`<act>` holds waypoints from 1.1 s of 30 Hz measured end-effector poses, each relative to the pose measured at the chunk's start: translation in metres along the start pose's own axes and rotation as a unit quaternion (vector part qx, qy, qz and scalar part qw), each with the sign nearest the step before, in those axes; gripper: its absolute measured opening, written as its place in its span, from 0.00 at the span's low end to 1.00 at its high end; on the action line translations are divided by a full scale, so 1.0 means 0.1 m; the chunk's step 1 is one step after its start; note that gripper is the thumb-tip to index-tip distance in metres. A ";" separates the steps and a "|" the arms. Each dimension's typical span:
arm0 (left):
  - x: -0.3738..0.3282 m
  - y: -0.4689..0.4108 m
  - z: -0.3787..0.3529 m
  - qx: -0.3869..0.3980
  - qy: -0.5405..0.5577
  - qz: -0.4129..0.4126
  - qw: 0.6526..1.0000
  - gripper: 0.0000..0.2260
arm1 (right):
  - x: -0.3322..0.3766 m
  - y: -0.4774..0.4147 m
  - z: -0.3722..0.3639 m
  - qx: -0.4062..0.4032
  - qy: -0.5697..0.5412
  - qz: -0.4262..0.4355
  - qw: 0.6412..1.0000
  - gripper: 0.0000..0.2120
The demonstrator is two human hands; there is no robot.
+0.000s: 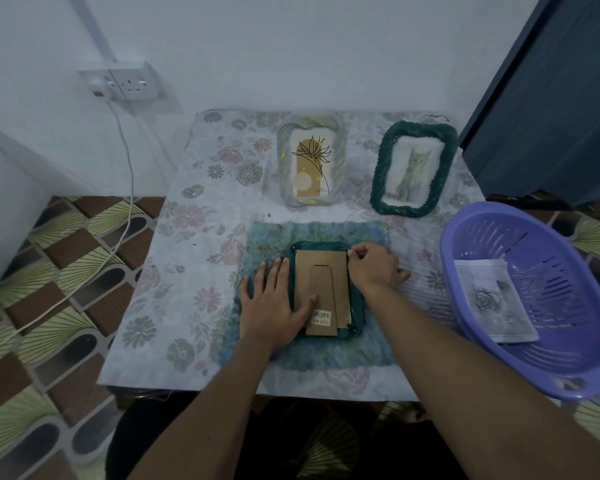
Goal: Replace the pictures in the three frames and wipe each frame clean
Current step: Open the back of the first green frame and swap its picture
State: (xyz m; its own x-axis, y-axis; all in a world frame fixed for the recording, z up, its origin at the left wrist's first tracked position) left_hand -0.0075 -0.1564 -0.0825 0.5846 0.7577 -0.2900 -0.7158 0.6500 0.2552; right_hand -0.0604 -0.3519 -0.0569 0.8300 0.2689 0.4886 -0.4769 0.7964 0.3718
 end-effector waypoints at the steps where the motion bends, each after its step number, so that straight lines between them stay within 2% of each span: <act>1: 0.00 0.00 0.00 -0.001 0.001 0.000 1.000 0.41 | -0.01 0.00 0.00 -0.003 0.004 0.001 1.000 0.04; 6: 0.01 0.00 -0.01 -0.003 0.002 -0.001 1.000 0.41 | -0.04 0.02 0.02 -0.002 0.015 0.021 1.000 0.05; 9: 0.01 0.01 -0.01 -0.006 -0.001 -0.001 1.000 0.41 | -0.05 0.10 0.02 0.018 0.033 0.058 0.998 0.11; 13: 0.00 0.01 -0.01 -0.005 -0.005 0.001 1.000 0.40 | -0.14 0.36 -0.05 0.007 0.087 0.182 0.979 0.25; 16: 0.00 0.01 -0.01 0.007 -0.005 0.005 1.000 0.40 | -0.29 0.55 -0.15 0.056 0.095 0.265 0.958 0.27; 19: 0.01 0.01 0.00 0.013 0.005 0.006 1.000 0.42 | -0.47 0.67 -0.22 0.089 0.127 0.307 0.939 0.26; 24: 0.00 -0.01 0.04 0.039 0.020 0.012 0.999 0.42 | -0.63 0.77 -0.26 0.102 0.176 0.306 0.930 0.26; 28: 0.01 -0.01 0.09 0.049 0.070 0.002 0.996 0.41 | -0.63 0.80 -0.29 0.091 0.195 0.297 0.930 0.32; 33: 0.12 0.25 0.08 -0.024 0.066 -0.132 0.989 0.27 | -0.64 0.79 -0.31 0.086 0.202 0.290 0.931 0.29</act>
State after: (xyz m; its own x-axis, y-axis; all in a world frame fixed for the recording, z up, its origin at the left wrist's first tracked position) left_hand -0.0157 -0.1308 -0.0723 0.7003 0.5459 -0.4600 -0.5641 0.8181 0.1122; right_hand -0.1424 -0.2889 -0.0833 0.4423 0.8367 0.3231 -0.8898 0.3643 0.2747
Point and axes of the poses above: each hand's wrist, its own y-axis away from the middle knuckle, its own z-axis out of the back of the hand, x = y × z, the point moved 1 cm from there along -y, towards the middle knuckle, and after that the axes turned 10 degrees about x, right-handed, at the moved point
